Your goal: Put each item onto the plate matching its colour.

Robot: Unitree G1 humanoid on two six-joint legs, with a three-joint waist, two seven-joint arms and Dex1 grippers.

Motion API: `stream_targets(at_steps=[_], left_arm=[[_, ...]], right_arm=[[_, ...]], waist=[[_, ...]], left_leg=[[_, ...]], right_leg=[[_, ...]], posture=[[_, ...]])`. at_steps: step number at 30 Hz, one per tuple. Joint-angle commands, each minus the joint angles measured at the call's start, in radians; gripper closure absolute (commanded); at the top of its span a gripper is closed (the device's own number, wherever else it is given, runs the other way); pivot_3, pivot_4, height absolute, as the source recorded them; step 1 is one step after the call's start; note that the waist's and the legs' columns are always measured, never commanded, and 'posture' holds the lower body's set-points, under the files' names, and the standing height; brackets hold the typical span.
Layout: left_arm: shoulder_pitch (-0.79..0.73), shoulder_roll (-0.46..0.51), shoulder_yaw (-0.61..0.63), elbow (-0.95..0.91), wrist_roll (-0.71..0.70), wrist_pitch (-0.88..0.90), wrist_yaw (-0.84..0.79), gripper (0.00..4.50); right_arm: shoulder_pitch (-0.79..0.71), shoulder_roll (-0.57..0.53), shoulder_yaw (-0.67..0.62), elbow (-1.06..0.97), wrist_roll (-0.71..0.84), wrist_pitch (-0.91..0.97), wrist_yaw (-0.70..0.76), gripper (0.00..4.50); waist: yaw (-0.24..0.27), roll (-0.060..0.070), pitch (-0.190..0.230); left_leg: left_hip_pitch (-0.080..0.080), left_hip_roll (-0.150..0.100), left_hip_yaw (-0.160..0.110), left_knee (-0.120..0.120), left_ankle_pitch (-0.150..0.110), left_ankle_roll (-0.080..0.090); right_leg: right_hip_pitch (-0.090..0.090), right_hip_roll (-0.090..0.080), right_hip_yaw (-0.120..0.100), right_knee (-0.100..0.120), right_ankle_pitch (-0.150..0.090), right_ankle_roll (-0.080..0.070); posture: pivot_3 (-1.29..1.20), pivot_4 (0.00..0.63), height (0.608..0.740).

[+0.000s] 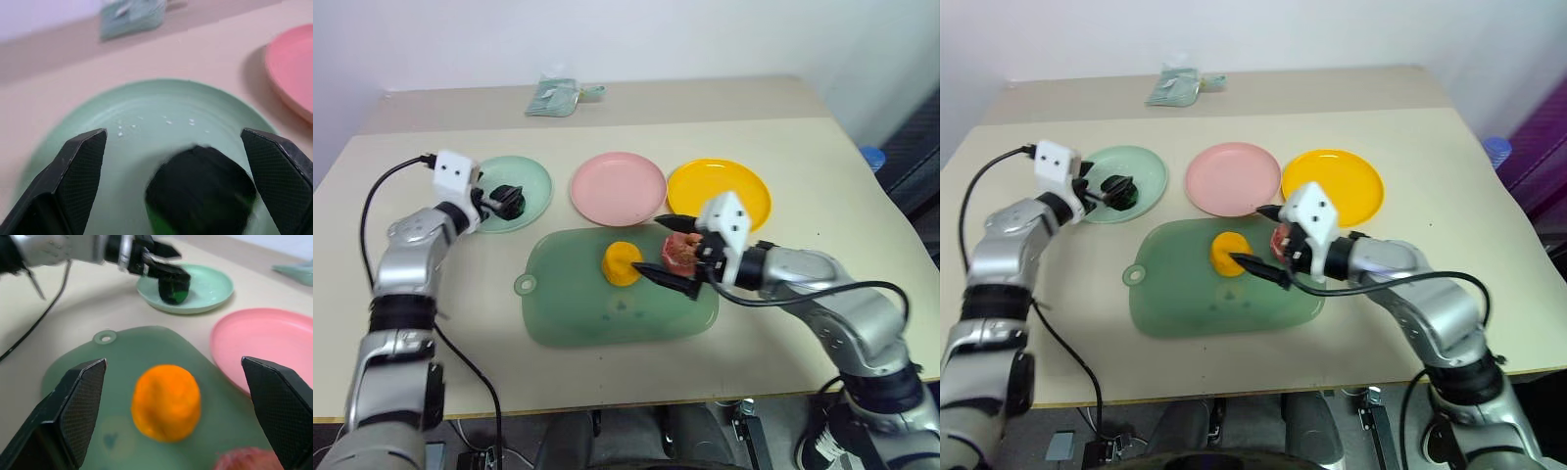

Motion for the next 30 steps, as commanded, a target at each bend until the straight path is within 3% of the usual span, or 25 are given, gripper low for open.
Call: stream_targets(at_steps=[1, 8, 13, 14, 21, 23, 30], left_arm=[[0.128, 0.052, 0.075, -0.235, -0.108, 0.006, -0.128, 0.06], [0.529, 0.151, 0.12, -0.649, -0.247, 0.094, -0.321, 0.06], [0.677, 0.143, 0.132, -0.784, -0.291, 0.141, -0.329, 0.0], [0.697, 0.137, 0.126, -0.807, -0.297, 0.147, -0.327, 0.0], [0.704, 0.091, 0.05, -0.889, -0.288, 0.148, -0.287, 0.0], [0.676, 0.072, 0.021, -0.902, -0.291, 0.153, -0.269, 0.0], [0.643, 0.034, -0.089, -0.922, -0.273, 0.147, -0.26, 0.0]], right_arm=[[-0.056, 0.047, 0.077, 0.049, -0.067, 0.046, -0.043, 0.0], [-0.104, 0.071, 0.186, 0.179, -0.192, 0.088, -0.047, 0.0], [-0.117, 0.105, 0.152, 0.172, -0.199, 0.101, -0.047, 1.7], [-0.126, 0.112, 0.125, 0.153, -0.188, 0.11, -0.051, 1.79], [-0.224, 0.153, -0.141, 0.137, -0.096, 0.221, -0.129, 1.79], [-0.276, 0.141, -0.221, 0.244, -0.128, 0.232, -0.186, 1.79], [-0.378, 0.086, -0.222, 0.785, -0.294, -0.061, -0.175, 1.79]], waist=[[0.006, 0.0, 0.0], [0.011, 0.0, 0.0], [0.007, 0.0, 0.0], [0.007, 0.0, 0.0], [0.01, 0.0, 0.0], [0.009, 0.0, 0.0], [0.002, 0.0, 0.0]], left_leg=[[0.0, 0.0, 0.0, 0.0, 0.0, 0.0], [0.0, 0.0, -0.001, 0.0, 0.0, 0.0], [0.0, 0.001, -0.001, 0.0, 0.0, 0.0], [0.0, 0.001, -0.001, 0.0, 0.0, 0.0], [0.0, 0.001, -0.001, 0.0, 0.0, 0.0], [0.001, 0.0, -0.001, 0.0, 0.0, 0.0], [0.001, -0.001, 0.001, -0.001, 0.0, 0.0]], right_leg=[[0.0, -0.001, 0.0, 0.0, 0.0, 0.0], [0.002, -0.003, -0.001, -0.001, 0.0, 0.0], [0.002, -0.002, -0.001, -0.001, 0.0, 0.0], [0.002, -0.002, -0.001, -0.001, 0.0, 0.0], [0.002, -0.002, -0.001, -0.001, 0.0, 0.0], [0.002, -0.002, -0.001, -0.001, 0.0, 0.0], [0.003, -0.001, -0.001, -0.002, 0.0, 0.0]], posture=[[0.0, 0.15, 0.74], [0.0, 0.15, 0.74], [0.0, 0.15, 0.74], [0.0, 0.15, 0.74], [0.0, 0.15, 0.74], [0.0, 0.15, 0.74], [0.0, 0.15, 0.74]])
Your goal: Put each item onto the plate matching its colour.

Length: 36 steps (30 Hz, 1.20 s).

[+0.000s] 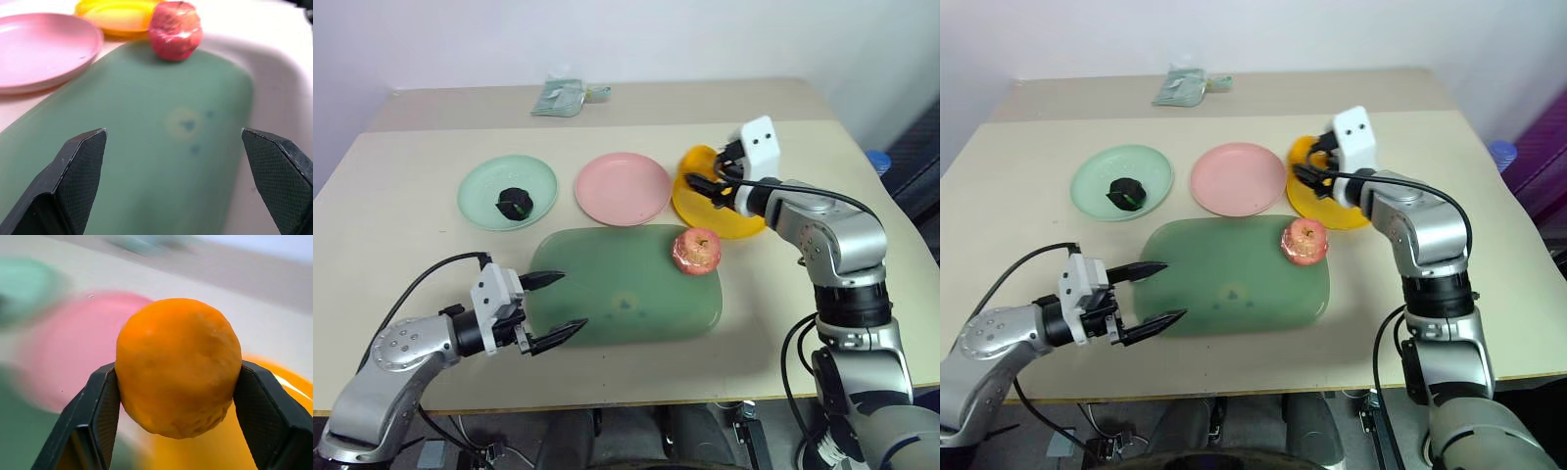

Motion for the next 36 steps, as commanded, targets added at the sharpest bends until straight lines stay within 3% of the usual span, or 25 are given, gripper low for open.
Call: stream_targets(at_steps=[1, 2, 4, 8, 12, 15, 18, 22, 25, 28, 31, 36], left_arm=[[-0.012, -0.015, -0.043, -0.047, 0.012, -0.011, 0.013, 0.0], [-0.011, -0.019, -0.054, -0.053, 0.016, -0.011, 0.019, 0.0], [-0.007, -0.025, -0.069, -0.062, 0.023, -0.014, 0.03, 0.0], [0.014, -0.036, -0.075, -0.061, 0.04, -0.026, 0.048, 0.0], [0.037, -0.032, -0.063, -0.055, 0.047, -0.038, 0.051, 0.0], [0.032, -0.024, -0.052, -0.037, 0.044, -0.045, 0.042, 0.0], [0.022, -0.016, -0.04, -0.013, 0.042, -0.053, 0.029, 0.0], [0.013, -0.014, -0.03, 0.006, 0.043, -0.059, 0.021, 0.0], [0.026, -0.015, -0.001, 0.008, 0.04, -0.055, 0.032, 0.0], [0.044, -0.026, 0.064, 0.015, 0.019, -0.044, 0.066, 0.0], [0.062, -0.047, 0.161, 0.067, 0.006, -0.051, 0.109, 0.0], [0.088, -0.057, 0.255, 0.137, 0.031, -0.082, 0.143, 0.0]], right_arm=[[-0.075, 0.005, -0.008, 0.2, -0.058, -0.168, 0.029, 1.79], [-0.087, 0.003, -0.007, 0.238, -0.065, -0.196, 0.043, 0.74], [-0.09, -0.013, 0.003, 0.241, -0.079, -0.241, 0.085, 0.03], [-0.009, -0.092, 0.008, 0.076, -0.084, -0.344, 0.215, 0.03], [0.179, -0.2, -0.096, -0.232, 0.153, -0.222, 0.448, 0.03], [0.325, -0.264, -0.068, -0.361, 0.196, -0.179, 0.533, 0.03], [0.398, -0.288, 0.001, -0.386, 0.136, -0.197, 0.538, 0.03], [0.375, -0.227, 0.069, -0.315, 0.057, -0.218, 0.461, 0.03], [0.338, -0.172, 0.052, -0.325, 0.074, -0.202, 0.427, 0.86], [0.292, -0.126, 0.043, -0.356, 0.101, -0.173, 0.402, 2.11], [0.182, -0.027, 0.075, -0.307, 0.069, -0.136, 0.309, 2.11], [-0.036, 0.16, 0.119, -0.028, -0.025, -0.136, 0.159, 2.11]], waist=[[-0.006, 0.002, 0.001], [-0.009, 0.002, 0.001], [-0.018, 0.004, 0.002], [-0.023, 0.004, 0.002], [-0.012, 0.004, 0.002], [0.001, 0.004, 0.002], [0.001, 0.004, 0.002], [-0.002, 0.004, 0.002], [-0.001, 0.004, 0.002], [0.001, 0.004, 0.002], [-0.003, 0.004, 0.002], [-0.009, 0.004, 0.002]], left_leg=[[0.0, 0.0, 0.0, 0.0, 0.0, 0.0], [0.0, 0.001, 0.001, -0.001, 0.0, 0.0], [0.0, 0.001, 0.002, -0.001, 0.0, 0.0], [-0.001, 0.001, 0.001, -0.001, 0.0, 0.0], [-0.001, 0.002, -0.001, -0.001, -0.001, 0.001], [0.001, 0.003, -0.001, -0.001, -0.001, 0.001], [0.002, 0.002, -0.001, 0.0, -0.001, 0.001], [0.003, 0.002, 0.0, 0.0, -0.001, 0.001], [0.002, 0.002, 0.0, 0.0, -0.001, 0.001], [0.002, 0.002, -0.001, 0.0, -0.001, 0.001], [0.002, 0.002, -0.001, 0.0, -0.001, 0.001], [0.001, 0.002, -0.001, 0.0, 0.0, 0.001]], right_leg=[[-0.001, 0.001, 0.0, 0.0, 0.0, 0.0], [-0.002, 0.001, 0.001, 0.0, 0.0, 0.0], [-0.003, 0.001, 0.002, 0.001, 0.0, 0.0], [-0.003, 0.001, 0.002, 0.001, 0.0, 0.0], [0.0, 0.001, 0.001, -0.001, 0.0, 0.0], [0.002, 0.001, 0.001, -0.002, 0.0, 0.0], [0.003, 0.001, 0.001, -0.001, 0.0, 0.0], [0.003, 0.002, 0.001, 0.0, 0.0, 0.0], [0.002, 0.002, 0.001, 0.0, 0.0, 0.0], [0.002, 0.002, 0.001, -0.001, 0.0, 0.0], [0.002, 0.002, 0.001, 0.0, 0.0, 0.0], [0.0, 0.003, 0.001, 0.001, 0.0, 0.0]], posture=[[0.0, 0.15, 0.74], [0.0, 0.15, 0.74], [0.0, 0.15, 0.74], [0.0, 0.15, 0.74], [0.0, 0.15, 0.74], [0.0, 0.15, 0.74], [0.0, 0.15, 0.74], [0.0, 0.15, 0.74], [0.0, 0.15, 0.74], [0.0, 0.15, 0.74], [0.0, 0.15, 0.74], [0.0, 0.15, 0.74]])
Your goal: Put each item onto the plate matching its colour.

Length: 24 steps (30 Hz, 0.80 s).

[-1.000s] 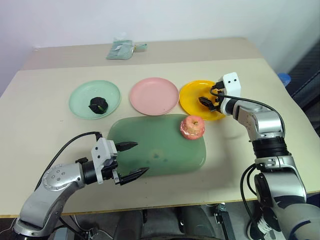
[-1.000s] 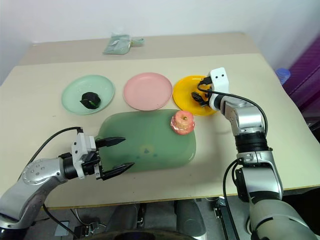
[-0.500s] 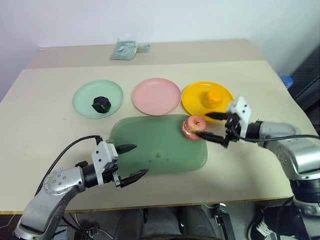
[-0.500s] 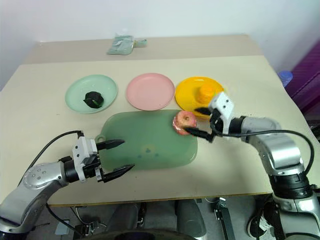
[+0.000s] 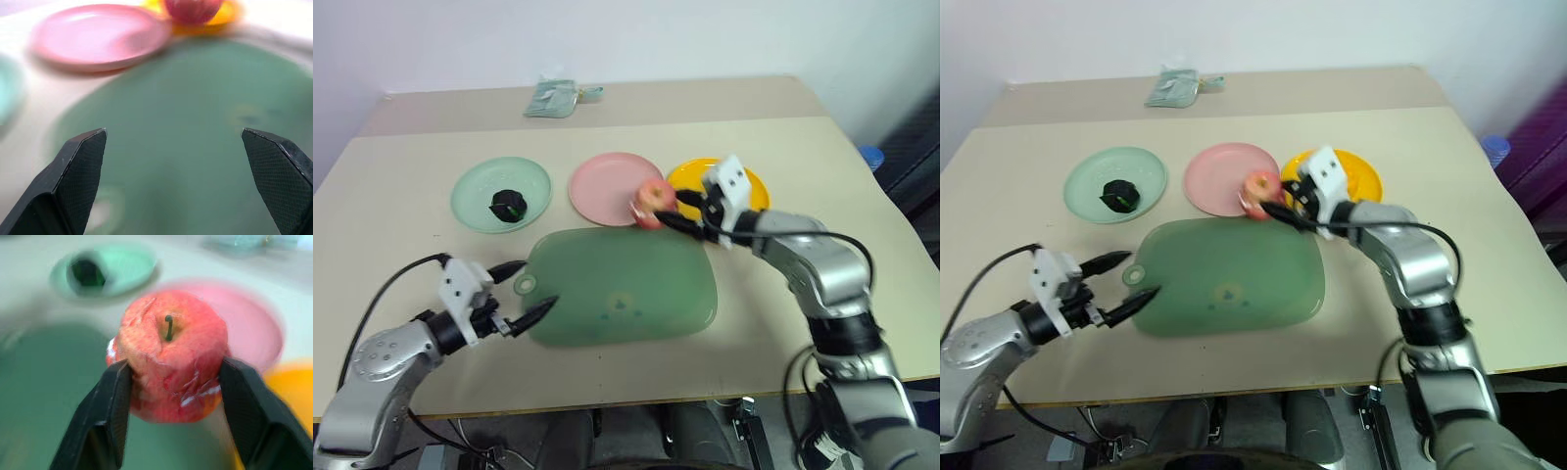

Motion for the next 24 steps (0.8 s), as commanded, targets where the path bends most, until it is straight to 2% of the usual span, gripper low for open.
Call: stream_targets(at_steps=[1, 5, 8, 10, 13, 15, 17, 21, 24], left_arm=[[0.015, 0.0, 0.053, 0.006, 0.012, -0.03, 0.014, 0.0], [0.021, -0.01, 0.043, -0.025, 0.017, -0.021, 0.035, 0.0], [0.019, -0.024, 0.034, -0.068, 0.012, 0.0, 0.071, 0.0], [0.027, -0.032, 0.035, -0.093, 0.01, 0.012, 0.091, 0.0], [0.039, -0.042, 0.063, -0.115, 0.001, 0.027, 0.121, 0.0], [0.048, -0.041, 0.104, -0.102, -0.004, 0.031, 0.135, 0.0], [0.052, -0.038, 0.143, -0.078, 0.011, 0.038, 0.163, 0.0], [0.055, -0.033, 0.277, 0.053, 0.014, 0.017, 0.194, 0.0], [0.068, -0.029, 0.326, 0.084, 0.01, 0.011, 0.191, 0.0]], right_arm=[[-0.107, 0.079, 0.008, 0.172, -0.056, -0.045, -0.082, 2.11], [-0.228, 0.163, 0.003, 0.427, -0.11, -0.149, -0.124, 2.11], [-0.268, 0.165, -0.018, 0.511, -0.118, -0.2, -0.106, 1.05], [-0.263, 0.141, -0.031, 0.492, -0.112, -0.232, -0.075, 0.11], [-0.202, 0.07, -0.058, 0.385, -0.098, -0.296, -0.006, 0.04], [-0.11, -0.019, -0.092, 0.272, -0.066, -0.336, 0.093, 0.04], [0.003, -0.118, -0.148, 0.175, -0.023, -0.372, 0.188, 0.04], [0.3, -0.312, -0.324, 0.058, 0.054, -0.311, 0.279, 0.04], [0.446, -0.386, -0.391, 0.025, 0.081, -0.314, 0.319, 0.04]], waist=[[0.006, 0.0, 0.0], [0.014, 0.0, 0.0], [0.015, 0.0, 0.0], [0.012, 0.0, 0.0], [0.011, 0.0, 0.0], [0.015, 0.0, 0.0], [0.019, 0.0, 0.0], [0.02, -0.001, 0.0], [0.006, 0.0, 0.0]], left_leg=[[-0.001, 0.0, 0.0, 0.0, 0.0, 0.0], [-0.002, -0.002, 0.0, 0.0, 0.0, 0.0], [-0.002, -0.002, 0.0, 0.0, 0.0, 0.0], [-0.002, -0.002, 0.0, 0.0, 0.0, 0.0], [-0.002, -0.002, 0.001, -0.001, 0.0, 0.0], [-0.002, -0.002, 0.0, -0.001, 0.0, 0.0], [-0.002, -0.001, -0.001, -0.001, 0.0, 0.0], [-0.001, -0.002, -0.001, -0.001, 0.0, 0.001], [-0.001, -0.001, 0.001, -0.001, -0.001, 0.001]], right_leg=[[0.0, -0.001, 0.0, 0.0, 0.0, 0.0], [-0.001, -0.003, -0.001, -0.002, 0.0, 0.0], [-0.001, -0.004, -0.001, -0.001, 0.0, 0.0], [-0.001, -0.004, -0.001, -0.001, 0.0, 0.0], [-0.001, -0.003, -0.001, -0.001, 0.0, 0.0], [-0.001, -0.003, -0.001, -0.001, 0.0, 0.0], [0.0, -0.003, -0.002, -0.003, 0.0, 0.0], [0.003, -0.003, -0.002, -0.005, 0.0, 0.0], [0.003, -0.002, -0.001, -0.005, 0.0, 0.0]], posture=[[0.0, 0.15, 0.74], [0.0, 0.15, 0.74], [0.0, 0.15, 0.74], [0.0, 0.15, 0.74], [0.0, 0.15, 0.74], [0.0, 0.15, 0.74], [0.0, 0.15, 0.74], [0.0, 0.15, 0.74], [0.0, 0.15, 0.74]])
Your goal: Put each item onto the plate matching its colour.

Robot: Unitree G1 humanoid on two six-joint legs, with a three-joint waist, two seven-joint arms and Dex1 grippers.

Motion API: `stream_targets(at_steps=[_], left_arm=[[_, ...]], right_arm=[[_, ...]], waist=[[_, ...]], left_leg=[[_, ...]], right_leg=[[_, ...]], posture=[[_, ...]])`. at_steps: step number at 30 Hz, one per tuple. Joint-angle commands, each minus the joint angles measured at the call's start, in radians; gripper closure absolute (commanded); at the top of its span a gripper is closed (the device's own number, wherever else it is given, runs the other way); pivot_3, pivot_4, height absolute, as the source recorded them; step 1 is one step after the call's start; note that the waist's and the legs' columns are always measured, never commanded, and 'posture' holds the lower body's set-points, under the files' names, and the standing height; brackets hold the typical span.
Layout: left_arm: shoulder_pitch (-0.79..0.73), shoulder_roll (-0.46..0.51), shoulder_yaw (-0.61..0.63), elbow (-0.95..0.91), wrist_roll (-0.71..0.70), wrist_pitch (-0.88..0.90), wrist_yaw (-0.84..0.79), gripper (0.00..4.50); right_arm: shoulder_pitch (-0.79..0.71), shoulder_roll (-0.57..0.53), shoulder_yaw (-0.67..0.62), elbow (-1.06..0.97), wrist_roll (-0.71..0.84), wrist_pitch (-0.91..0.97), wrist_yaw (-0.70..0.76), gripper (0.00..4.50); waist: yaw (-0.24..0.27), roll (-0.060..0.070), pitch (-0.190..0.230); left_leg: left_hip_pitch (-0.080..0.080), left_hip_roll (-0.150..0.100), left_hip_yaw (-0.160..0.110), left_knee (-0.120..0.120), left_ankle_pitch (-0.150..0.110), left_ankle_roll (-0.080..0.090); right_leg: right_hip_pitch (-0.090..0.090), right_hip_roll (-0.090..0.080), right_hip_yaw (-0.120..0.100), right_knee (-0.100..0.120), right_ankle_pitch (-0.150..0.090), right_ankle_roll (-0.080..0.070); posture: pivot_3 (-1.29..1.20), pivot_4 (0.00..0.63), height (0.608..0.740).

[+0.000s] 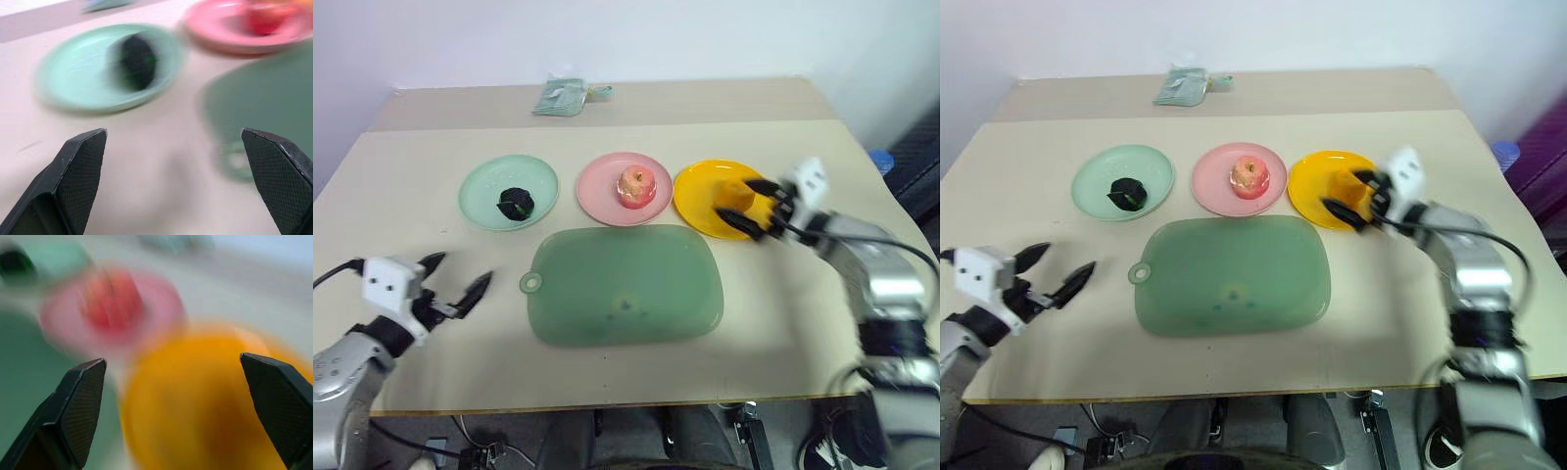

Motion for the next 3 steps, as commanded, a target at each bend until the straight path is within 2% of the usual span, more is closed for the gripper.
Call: stream_targets(at_steps=[1, 3], left_arm=[[0.006, 0.01, 0.062, 0.007, -0.004, -0.022, 0.0, 0.0], [0.018, 0.006, 0.077, 0.011, -0.001, -0.025, 0.002, 0.0]], right_arm=[[0.071, -0.047, -0.091, -0.071, 0.059, 0.003, 0.046, 0.04], [0.116, -0.062, -0.115, -0.06, 0.064, 0.005, 0.052, 0.04]], waist=[[-0.015, 0.001, 0.0], [-0.021, 0.001, 0.0]], left_leg=[[0.001, 0.0, 0.002, 0.0, 0.0, 0.0], [0.003, 0.001, 0.002, 0.0, 0.0, 0.0]], right_leg=[[0.0, 0.0, 0.002, 0.001, 0.0, 0.0], [0.001, 0.001, 0.002, 0.002, 0.0, 0.0]], posture=[[0.0, 0.15, 0.74], [0.0, 0.15, 0.74]])
